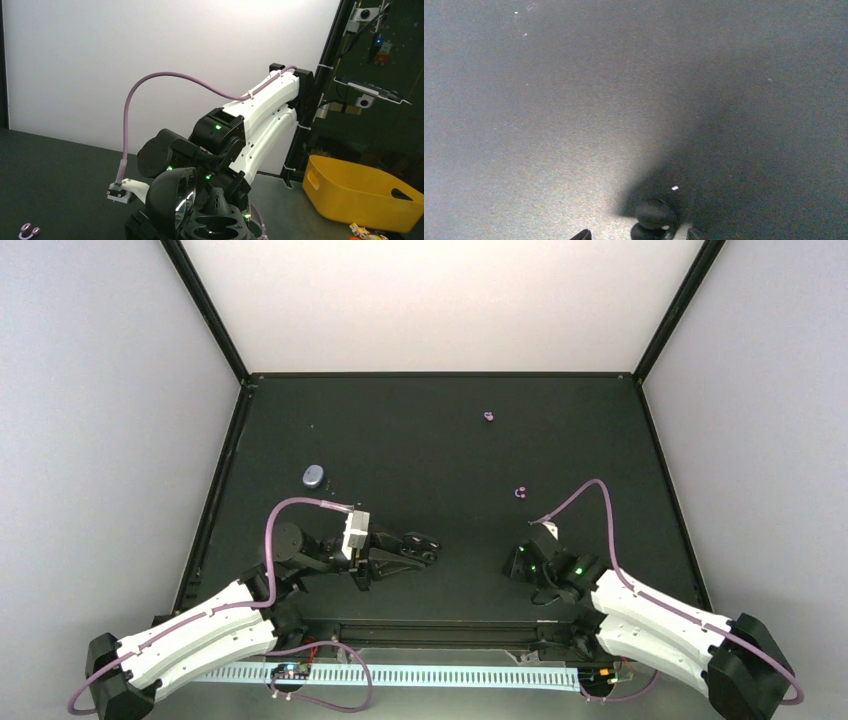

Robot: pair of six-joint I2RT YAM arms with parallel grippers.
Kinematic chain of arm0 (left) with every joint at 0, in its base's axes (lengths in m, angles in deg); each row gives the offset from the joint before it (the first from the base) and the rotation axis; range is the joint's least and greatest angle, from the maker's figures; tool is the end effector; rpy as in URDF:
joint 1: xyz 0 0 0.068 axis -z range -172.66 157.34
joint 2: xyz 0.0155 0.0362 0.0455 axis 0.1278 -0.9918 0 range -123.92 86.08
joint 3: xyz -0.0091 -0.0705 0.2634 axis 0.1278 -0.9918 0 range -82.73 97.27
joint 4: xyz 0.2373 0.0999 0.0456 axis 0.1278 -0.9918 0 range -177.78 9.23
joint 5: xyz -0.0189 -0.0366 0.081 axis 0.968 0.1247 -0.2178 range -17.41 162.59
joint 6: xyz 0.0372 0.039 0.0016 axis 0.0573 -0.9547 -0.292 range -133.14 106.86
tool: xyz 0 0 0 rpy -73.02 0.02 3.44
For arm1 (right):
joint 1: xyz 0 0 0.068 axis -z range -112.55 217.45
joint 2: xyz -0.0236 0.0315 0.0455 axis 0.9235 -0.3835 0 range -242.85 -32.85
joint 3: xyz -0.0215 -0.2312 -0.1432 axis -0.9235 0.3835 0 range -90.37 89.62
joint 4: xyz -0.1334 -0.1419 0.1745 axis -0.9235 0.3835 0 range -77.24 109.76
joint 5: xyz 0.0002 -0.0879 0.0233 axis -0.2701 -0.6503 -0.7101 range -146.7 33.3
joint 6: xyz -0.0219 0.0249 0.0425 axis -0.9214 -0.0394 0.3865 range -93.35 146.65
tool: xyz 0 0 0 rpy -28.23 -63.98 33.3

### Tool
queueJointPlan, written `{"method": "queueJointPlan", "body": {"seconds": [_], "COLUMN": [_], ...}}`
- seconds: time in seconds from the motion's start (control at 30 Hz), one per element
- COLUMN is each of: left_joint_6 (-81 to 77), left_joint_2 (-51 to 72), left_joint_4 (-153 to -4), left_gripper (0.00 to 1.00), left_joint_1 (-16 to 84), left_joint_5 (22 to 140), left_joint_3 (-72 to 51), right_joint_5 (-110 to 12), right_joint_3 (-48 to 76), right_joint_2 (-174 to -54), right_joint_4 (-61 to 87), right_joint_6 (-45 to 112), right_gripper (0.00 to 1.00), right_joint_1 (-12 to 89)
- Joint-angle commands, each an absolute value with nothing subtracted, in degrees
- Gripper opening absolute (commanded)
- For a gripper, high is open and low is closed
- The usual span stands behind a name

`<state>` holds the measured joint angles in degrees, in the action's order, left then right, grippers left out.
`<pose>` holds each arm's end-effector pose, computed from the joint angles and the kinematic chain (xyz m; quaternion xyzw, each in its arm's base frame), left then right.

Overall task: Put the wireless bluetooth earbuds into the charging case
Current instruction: Pick up the earbud from the center of the board.

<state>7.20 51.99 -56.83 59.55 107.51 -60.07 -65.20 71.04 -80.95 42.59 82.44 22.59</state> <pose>0.0783 -0.1342 0.2941 0.3889 0.5098 -0.5916 0.4887 0.1047 0.0966 0.1476 0.1110 0.9555 0.1574 0.2233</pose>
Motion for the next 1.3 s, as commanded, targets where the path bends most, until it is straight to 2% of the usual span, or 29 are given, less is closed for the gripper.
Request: {"method": "queueJointPlan", "body": {"seconds": [0.0, 0.33, 0.8, 1.1, 1.27], "left_joint_6": [7.1, 7.2, 7.2, 7.4, 7.4], "left_joint_2": [52.3, 52.1, 52.1, 52.1, 52.6], "left_joint_4": [-55.6, -55.6, -55.7, -55.7, -56.0], "left_gripper": [0.02, 0.02, 0.02, 0.02, 0.02], "left_joint_1": [59.9, 59.9, 59.9, 60.0, 59.9], "left_joint_5": [107.3, 107.1, 106.5, 106.6, 106.5], "left_joint_3": [-59.5, -59.8, -60.0, -60.0, -60.1], "right_joint_5": [-62.6, -57.7, -61.5, -61.6, -55.9], "right_joint_3": [70.9, 68.4, 67.1, 63.8, 66.2], "right_joint_2": [-83.0, -89.8, -84.2, -87.4, -87.3], "right_joint_4": [38.0, 33.0, 36.7, 38.3, 38.0], "right_joint_6": [80.7, 75.5, 72.5, 69.9, 72.6], "right_gripper": [0.49, 0.45, 0.45, 0.45, 0.48], "right_joint_1": [23.1, 23.0, 23.1, 23.0, 23.0]}}
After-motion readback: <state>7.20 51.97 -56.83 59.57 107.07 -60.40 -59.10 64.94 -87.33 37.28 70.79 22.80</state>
